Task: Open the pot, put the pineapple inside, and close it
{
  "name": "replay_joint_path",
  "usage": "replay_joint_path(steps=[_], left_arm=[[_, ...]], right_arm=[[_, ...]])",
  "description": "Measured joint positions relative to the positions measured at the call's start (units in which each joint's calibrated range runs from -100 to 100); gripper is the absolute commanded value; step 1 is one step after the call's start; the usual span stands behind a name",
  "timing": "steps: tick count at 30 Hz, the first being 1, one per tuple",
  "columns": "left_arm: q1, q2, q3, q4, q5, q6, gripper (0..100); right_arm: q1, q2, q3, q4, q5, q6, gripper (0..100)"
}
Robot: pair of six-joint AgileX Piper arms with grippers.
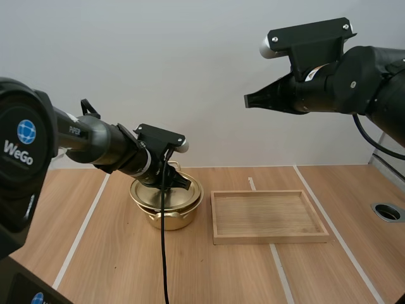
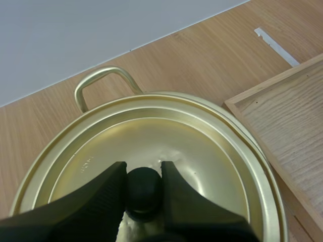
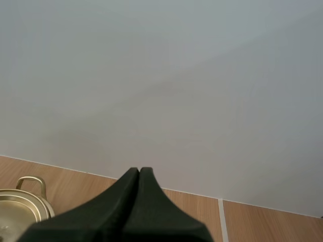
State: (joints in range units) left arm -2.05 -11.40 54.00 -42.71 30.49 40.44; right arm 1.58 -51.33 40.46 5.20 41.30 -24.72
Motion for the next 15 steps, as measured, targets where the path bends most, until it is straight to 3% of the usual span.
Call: replay_joint_path(steps=[15], left_arm=[[0.0,3.1,0.0,-6.8,-0.3,6.0,0]], right_arm=[[0.0,0.0,0.0,0.0,0.0,0.0,0]])
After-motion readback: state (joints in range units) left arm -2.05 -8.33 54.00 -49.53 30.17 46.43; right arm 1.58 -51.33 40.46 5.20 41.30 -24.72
